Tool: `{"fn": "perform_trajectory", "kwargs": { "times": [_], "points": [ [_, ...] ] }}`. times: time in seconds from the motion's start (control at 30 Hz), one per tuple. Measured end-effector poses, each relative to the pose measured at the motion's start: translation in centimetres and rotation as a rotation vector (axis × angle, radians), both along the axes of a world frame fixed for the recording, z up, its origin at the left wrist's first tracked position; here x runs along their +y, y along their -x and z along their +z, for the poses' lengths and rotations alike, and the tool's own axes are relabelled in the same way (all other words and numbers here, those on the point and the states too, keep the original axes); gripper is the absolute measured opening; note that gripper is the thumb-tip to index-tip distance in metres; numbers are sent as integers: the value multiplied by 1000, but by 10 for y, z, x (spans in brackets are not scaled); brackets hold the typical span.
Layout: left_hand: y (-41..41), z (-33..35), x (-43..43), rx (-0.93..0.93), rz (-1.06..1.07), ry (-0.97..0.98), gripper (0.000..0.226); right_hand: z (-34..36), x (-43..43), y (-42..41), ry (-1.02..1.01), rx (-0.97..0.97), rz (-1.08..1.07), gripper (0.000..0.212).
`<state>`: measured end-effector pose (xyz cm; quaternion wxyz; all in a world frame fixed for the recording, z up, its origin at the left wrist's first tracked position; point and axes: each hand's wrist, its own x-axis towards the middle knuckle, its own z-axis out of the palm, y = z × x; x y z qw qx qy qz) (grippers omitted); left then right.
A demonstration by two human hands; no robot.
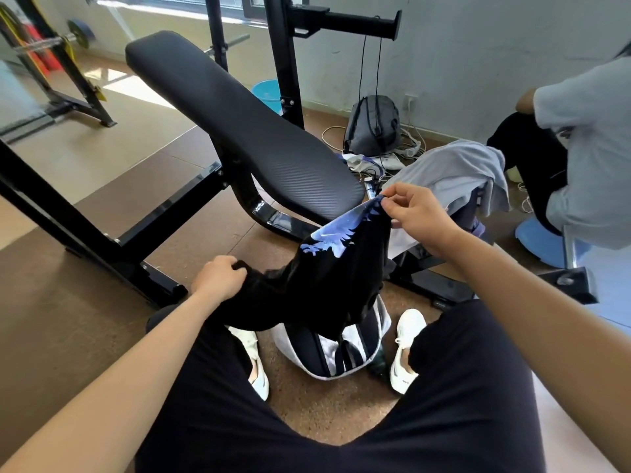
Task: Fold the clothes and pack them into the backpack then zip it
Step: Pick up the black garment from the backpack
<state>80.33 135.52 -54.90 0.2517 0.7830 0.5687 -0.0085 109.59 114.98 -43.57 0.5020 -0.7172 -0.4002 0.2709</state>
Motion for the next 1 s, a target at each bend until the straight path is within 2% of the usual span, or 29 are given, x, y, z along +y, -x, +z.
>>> {"fn": "perform_trajectory", "kwargs": {
  "times": [0.1, 0.17, 0.23, 0.3, 0.33, 0.4, 0.43, 0.5, 0.53, 0.6, 0.7, 0.77, 0.87, 0.9, 0.97, 1.0],
  "points": [
    [-6, 3, -6, 233, -201, 150, 21, 7, 8, 3, -67, 18, 42, 22],
    [-15, 8, -13, 227, -275, 116, 28, 11, 14, 4, -88, 12, 88, 24],
    [-30, 20, -21, -62, -286, 84, 44, 16, 18, 6, -88, -2, 146, 25],
    [-49, 45, -37, -484, -329, 206, 56, 22, 22, 11, -89, -17, 186, 26],
    [-61, 61, -48, -636, -387, 292, 63, 26, 23, 15, -88, -18, 205, 24],
    [-85, 85, -69, -788, -515, 367, 65, 31, 26, 25, -91, -36, 245, 15],
    [-98, 91, -75, -839, -541, 345, 53, 32, 26, 29, -95, -38, 269, 14],
    [-117, 95, -78, -875, -488, 231, 14, 32, 24, 31, -90, 36, 293, 17],
    [-123, 95, -77, -895, -430, 207, 9, 32, 20, 29, -87, 86, 274, 18],
    [-127, 97, -73, -953, -288, 227, 19, 24, 9, 19, -104, 112, 128, 20],
    [-125, 103, -74, -1066, -116, 368, 14, -14, -17, 12, -104, 52, -151, 25],
    [-123, 106, -74, -1109, -48, 445, 14, -54, -38, 25, -57, 68, -170, 29],
    [-119, 109, -74, -1141, -10, 497, 16, -100, -54, 48, 48, 5, -69, 40],
    [-118, 110, -75, -1130, -15, 487, 17, -109, -51, 52, 54, -9, -40, 34],
    [-114, 114, -72, -1100, -5, 427, 18, -116, -38, 53, 16, 9, -61, 10],
    [-110, 113, -65, -1078, 23, 382, 21, -113, -31, 50, -8, 59, -94, 6]
  ]
}}
